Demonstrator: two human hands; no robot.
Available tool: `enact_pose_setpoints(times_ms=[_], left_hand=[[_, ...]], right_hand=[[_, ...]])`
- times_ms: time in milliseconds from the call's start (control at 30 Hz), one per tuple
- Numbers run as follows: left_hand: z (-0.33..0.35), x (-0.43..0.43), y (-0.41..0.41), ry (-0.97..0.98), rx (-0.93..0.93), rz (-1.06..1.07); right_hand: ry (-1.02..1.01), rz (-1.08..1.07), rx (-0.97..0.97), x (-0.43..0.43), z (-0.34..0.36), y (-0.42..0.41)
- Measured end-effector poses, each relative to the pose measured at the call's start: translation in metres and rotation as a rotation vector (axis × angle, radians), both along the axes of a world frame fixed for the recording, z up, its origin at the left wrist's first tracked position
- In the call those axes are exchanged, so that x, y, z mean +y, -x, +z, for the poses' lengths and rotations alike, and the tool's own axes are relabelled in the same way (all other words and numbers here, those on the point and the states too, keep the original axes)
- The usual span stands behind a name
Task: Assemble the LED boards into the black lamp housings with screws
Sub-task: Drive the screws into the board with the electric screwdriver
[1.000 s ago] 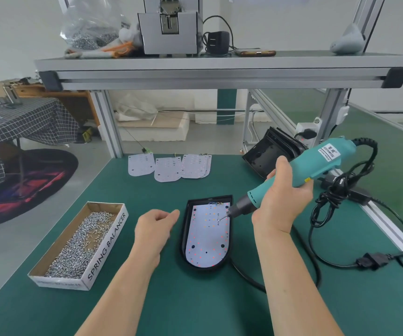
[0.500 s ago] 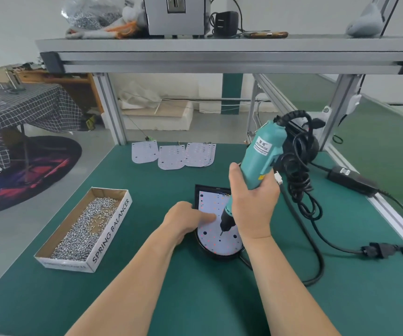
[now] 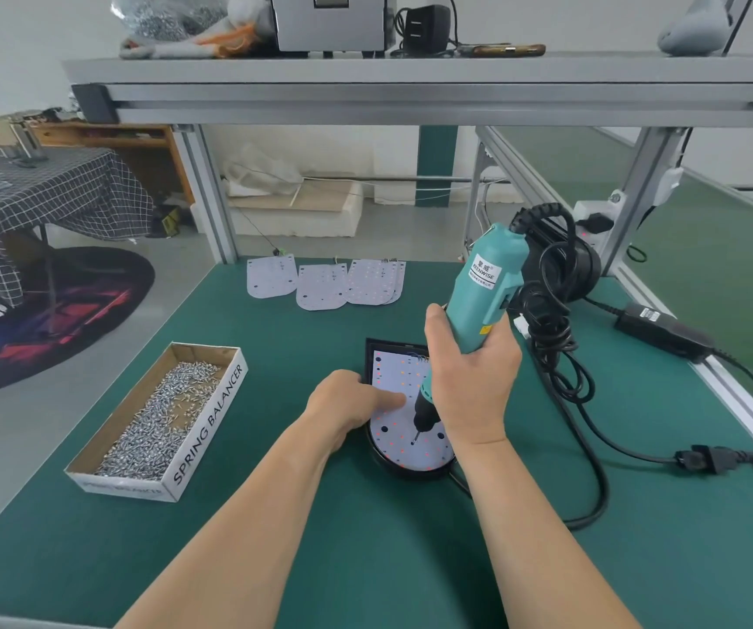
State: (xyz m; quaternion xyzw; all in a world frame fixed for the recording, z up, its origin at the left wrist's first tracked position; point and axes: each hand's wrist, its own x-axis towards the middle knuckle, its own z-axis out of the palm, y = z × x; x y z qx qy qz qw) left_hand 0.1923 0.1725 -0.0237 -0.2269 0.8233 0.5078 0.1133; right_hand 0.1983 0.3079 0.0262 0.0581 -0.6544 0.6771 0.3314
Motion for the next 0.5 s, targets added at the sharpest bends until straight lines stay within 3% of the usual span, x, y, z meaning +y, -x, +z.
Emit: enact_pose_setpoints(times_ms=[500], left_hand=[[0.0016, 0.0013, -0.0027, 0.023, 0.004, 0.004]], right_hand=[[0.001, 0.016, -0.023, -0.0029, -0.0028, 0.0010]])
